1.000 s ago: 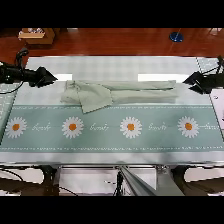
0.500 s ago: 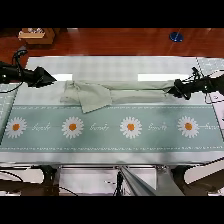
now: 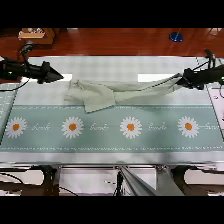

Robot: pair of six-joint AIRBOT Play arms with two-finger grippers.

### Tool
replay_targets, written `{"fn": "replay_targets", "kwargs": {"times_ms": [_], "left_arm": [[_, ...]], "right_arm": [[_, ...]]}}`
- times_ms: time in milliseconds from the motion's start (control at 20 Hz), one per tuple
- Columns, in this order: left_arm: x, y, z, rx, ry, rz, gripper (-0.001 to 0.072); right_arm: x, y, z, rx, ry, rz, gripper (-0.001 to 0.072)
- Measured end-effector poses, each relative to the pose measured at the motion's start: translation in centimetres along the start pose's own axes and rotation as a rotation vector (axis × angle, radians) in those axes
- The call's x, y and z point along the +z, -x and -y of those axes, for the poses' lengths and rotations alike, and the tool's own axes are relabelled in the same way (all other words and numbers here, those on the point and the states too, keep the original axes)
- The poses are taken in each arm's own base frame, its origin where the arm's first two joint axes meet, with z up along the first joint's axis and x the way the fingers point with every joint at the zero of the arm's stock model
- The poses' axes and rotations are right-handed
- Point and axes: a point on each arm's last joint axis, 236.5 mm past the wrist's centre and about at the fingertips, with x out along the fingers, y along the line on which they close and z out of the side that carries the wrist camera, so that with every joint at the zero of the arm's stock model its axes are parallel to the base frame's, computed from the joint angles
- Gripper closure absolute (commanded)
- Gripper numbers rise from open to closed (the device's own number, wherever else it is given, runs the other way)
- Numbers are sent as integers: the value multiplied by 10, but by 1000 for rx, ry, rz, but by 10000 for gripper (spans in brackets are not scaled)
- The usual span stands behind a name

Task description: Fold the shirts.

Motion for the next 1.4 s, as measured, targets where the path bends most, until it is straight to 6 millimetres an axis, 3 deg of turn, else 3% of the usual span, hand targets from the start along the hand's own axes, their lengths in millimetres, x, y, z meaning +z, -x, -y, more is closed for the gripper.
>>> {"fn": "replay_targets", "kwargs": {"times_ms": [200, 400, 750, 1100, 1400], "left_arm": [[-24, -43, 60, -96, -78, -100, 679], [-61, -95, 116, -144, -154, -206, 679], [-119, -176, 193, -169, -222, -257, 679], [-175, -237, 222, -194, -192, -326, 678], [-229, -283, 246, -278, -94, -398, 679]], "right_arm": [[-25, 60, -13, -93, 114, 0, 686], [-50, 106, -21, -174, 176, 9, 686], [-84, 157, -42, -222, 213, 55, 686], [-117, 194, -63, -235, 230, 110, 686], [-138, 210, -72, -240, 229, 128, 686]]}}
